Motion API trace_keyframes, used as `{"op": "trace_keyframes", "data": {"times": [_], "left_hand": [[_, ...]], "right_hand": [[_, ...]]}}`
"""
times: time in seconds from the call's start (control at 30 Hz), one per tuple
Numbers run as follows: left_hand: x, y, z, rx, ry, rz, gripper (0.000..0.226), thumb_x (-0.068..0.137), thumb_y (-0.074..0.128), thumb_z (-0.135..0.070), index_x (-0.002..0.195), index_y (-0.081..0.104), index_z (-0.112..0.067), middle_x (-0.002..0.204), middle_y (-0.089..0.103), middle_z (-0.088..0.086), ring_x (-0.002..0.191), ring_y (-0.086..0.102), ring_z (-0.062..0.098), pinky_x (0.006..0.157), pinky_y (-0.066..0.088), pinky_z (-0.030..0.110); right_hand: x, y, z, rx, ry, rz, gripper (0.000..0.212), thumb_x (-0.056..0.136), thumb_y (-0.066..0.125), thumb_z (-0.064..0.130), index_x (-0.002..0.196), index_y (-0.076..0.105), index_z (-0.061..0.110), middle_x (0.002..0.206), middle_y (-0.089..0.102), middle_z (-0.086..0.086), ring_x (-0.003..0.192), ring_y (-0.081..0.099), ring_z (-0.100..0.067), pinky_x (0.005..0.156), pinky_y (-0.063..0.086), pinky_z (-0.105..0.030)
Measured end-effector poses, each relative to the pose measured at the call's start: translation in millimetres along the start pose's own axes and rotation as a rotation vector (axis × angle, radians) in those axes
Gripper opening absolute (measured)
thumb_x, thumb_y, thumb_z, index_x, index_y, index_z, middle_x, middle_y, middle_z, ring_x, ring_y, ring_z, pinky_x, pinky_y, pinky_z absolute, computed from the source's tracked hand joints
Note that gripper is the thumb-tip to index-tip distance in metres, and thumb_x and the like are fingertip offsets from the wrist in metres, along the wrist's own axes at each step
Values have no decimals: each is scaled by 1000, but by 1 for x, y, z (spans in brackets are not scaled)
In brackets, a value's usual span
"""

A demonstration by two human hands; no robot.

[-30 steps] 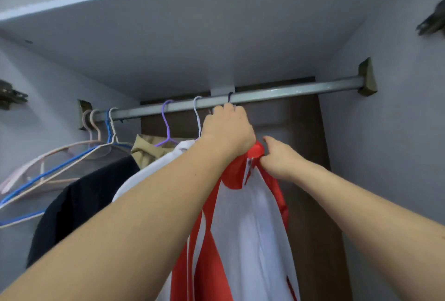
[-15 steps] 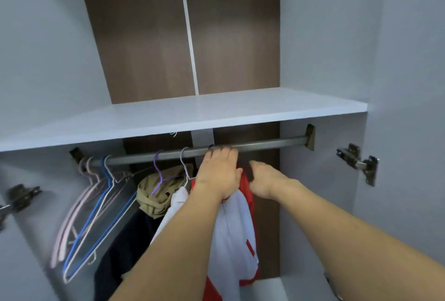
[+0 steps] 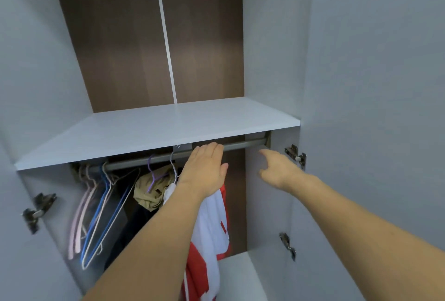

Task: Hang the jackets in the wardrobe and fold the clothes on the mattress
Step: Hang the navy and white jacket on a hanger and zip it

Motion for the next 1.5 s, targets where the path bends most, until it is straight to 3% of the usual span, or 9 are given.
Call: {"op": "trace_keyframes", "data": {"times": [0.13, 0.3, 0.6, 0.87, 1.07, 1.5], "left_hand": [[-12, -42, -24, -39, 116, -184, 46, 99, 49, -33, 138, 47, -10, 137, 52, 6, 124, 48, 25, 115, 31, 40], [-38, -89, -82, -151, 234, -415, 50, 96, 50, -27, 141, 44, -6, 143, 46, 10, 133, 41, 27, 117, 26, 50], [-110, -129, -263, -385, 497, -671, 58, 90, 58, -20, 142, 40, -3, 141, 41, 13, 135, 39, 33, 119, 21, 55], [-146, -132, -486, -582, 711, -545, 59, 91, 53, -26, 144, 34, -8, 140, 42, 12, 132, 42, 33, 121, 17, 53], [-153, -119, -636, -662, 887, -473, 60, 90, 54, -28, 144, 35, -8, 139, 37, 8, 132, 41, 31, 120, 19, 52], [-168, -55, -945, -868, 1199, -117, 58, 95, 42, -32, 147, 34, -9, 143, 38, 9, 135, 38, 29, 121, 15, 53]], "right_hand": [[-54, -34, 14, -25, -27, -116, 63, 94, 51, 16, 153, 27, 15, 158, 29, -4, 143, 32, -23, 112, 31, -33], [-134, -71, 6, -85, -71, -264, 61, 94, 51, 16, 151, 30, 14, 154, 35, -5, 138, 38, -22, 110, 31, -29], [-327, -141, -61, -201, -172, -644, 56, 89, 56, 7, 143, 41, 8, 146, 44, -5, 137, 37, -20, 111, 23, -22], [-498, -191, -205, -264, 187, -684, 59, 84, 60, 4, 141, 44, 5, 145, 46, -10, 136, 40, -24, 111, 20, -22], [-608, -217, -299, -204, 506, -772, 57, 94, 54, 11, 148, 35, 12, 152, 38, -4, 139, 34, -20, 111, 22, -25], [-779, -257, -499, -205, 1038, -932, 55, 92, 54, 10, 145, 38, 8, 149, 40, -8, 136, 39, -24, 110, 28, -29]]}}
Point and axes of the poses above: each hand's wrist, its own x-axis towards the middle knuckle, its own y-axis out of the palm, z = x × y, the point moved 2 cm from there along x, towards the middle knuckle
